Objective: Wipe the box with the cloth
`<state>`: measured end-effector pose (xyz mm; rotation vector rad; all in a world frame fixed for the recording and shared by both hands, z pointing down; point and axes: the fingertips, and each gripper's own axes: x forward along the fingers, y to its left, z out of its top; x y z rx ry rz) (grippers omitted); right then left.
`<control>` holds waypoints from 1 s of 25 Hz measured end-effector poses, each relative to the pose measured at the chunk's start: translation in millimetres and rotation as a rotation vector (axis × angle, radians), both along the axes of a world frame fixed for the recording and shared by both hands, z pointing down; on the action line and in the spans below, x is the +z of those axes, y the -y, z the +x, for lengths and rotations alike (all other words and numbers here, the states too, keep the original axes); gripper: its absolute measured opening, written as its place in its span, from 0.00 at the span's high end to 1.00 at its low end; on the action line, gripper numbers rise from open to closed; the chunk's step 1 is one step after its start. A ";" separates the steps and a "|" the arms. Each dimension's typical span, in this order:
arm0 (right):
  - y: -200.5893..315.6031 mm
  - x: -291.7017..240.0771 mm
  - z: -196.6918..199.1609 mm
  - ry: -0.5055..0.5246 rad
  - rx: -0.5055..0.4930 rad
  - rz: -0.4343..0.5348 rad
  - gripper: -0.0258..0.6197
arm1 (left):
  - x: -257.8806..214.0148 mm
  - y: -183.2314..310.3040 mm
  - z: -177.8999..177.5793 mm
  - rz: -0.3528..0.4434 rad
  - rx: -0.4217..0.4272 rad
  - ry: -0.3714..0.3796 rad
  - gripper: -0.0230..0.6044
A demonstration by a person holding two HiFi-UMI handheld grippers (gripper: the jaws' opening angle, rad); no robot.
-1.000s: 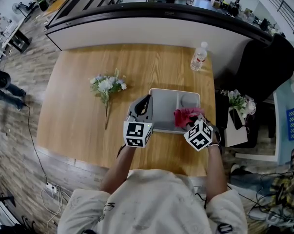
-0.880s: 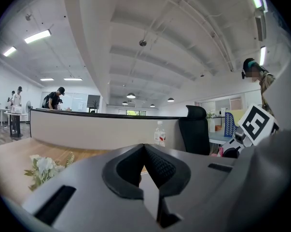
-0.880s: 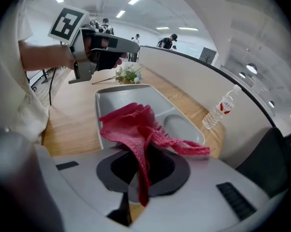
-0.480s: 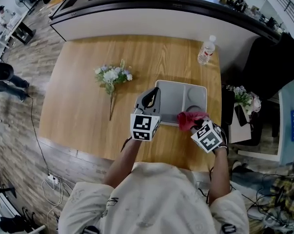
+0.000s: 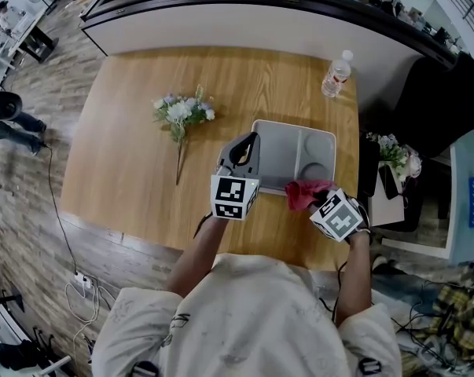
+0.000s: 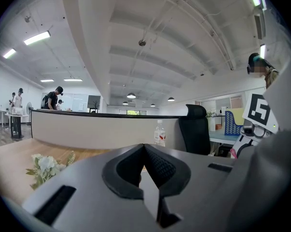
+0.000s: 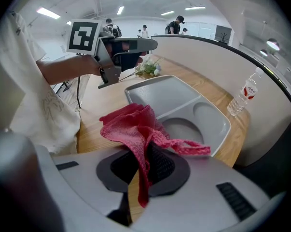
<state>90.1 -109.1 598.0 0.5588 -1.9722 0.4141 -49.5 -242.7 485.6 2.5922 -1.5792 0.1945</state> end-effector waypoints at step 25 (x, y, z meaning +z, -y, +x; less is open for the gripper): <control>58.5 -62.9 -4.0 -0.030 -0.078 0.170 0.88 | -29.2 -9.9 -17.8 0.132 -0.043 0.000 0.95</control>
